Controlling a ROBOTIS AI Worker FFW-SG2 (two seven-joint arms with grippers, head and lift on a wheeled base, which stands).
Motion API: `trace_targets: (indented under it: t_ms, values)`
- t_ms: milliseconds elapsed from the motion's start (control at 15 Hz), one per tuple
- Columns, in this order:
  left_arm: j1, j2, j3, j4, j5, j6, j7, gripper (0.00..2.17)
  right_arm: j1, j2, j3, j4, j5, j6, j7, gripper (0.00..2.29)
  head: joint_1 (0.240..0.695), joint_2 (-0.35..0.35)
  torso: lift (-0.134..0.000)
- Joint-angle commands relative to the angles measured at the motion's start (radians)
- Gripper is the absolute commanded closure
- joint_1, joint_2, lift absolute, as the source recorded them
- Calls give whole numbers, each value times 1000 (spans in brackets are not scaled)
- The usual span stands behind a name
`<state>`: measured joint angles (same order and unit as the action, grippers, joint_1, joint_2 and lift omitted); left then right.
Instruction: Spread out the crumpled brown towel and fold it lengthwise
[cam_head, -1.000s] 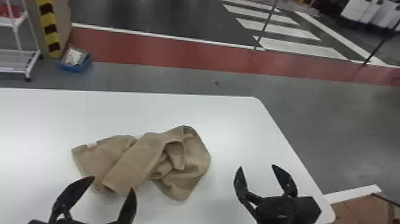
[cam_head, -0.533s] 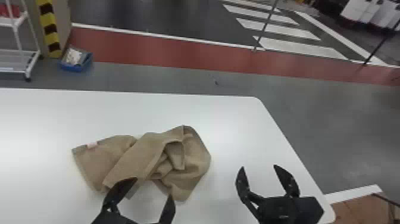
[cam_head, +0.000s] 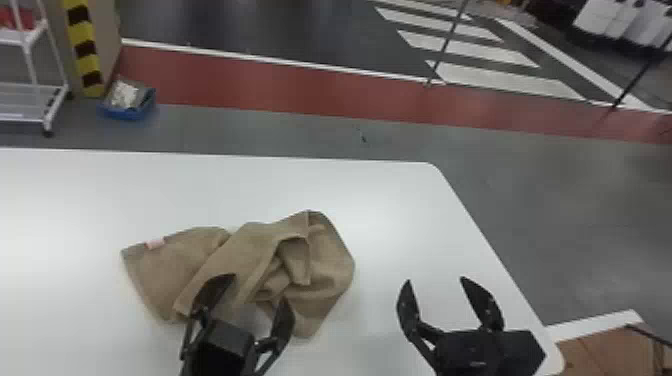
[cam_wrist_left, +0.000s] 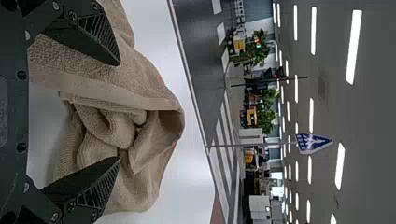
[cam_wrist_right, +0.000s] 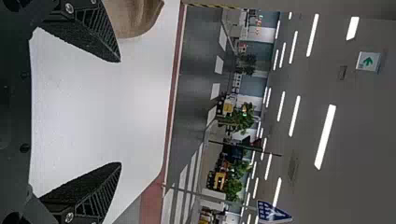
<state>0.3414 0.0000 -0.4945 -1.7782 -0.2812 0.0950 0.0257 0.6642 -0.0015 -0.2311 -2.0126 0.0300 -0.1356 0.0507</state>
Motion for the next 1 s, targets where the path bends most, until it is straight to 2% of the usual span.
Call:
trace_targets:
  t_ms: [0, 67, 200, 267, 600, 933]
  values:
    - [-24, -2, 10, 20, -46, -1, -4, 427, 0, 2, -1, 0, -1, 0, 1, 97, 695, -350, -124]
    - [-25, 3, 16, 20, -67, -1, -10, 778, 0, 2, -1, 0, -1, 0, 1, 97, 695, -350, -124]
    - [-7, 8, 54, 0, -70, -1, -18, 1851, -2, 2, -1, 0, -1, 0, 1, 97, 695, -350, -124]
    - [13, 8, 67, -26, -66, 3, -17, 2145, -2, 2, -1, 0, -1, 3, 1, 97, 695, -350, -124]
    - [116, 32, 195, -208, -38, 24, -95, 2145, -11, 2, 7, 0, 1, 12, 1, 97, 695, -350, -124]
    - [176, 32, 320, -297, 85, 46, -199, 2145, -12, 2, 13, -2, 1, 12, 9, 97, 695, -350, -124]
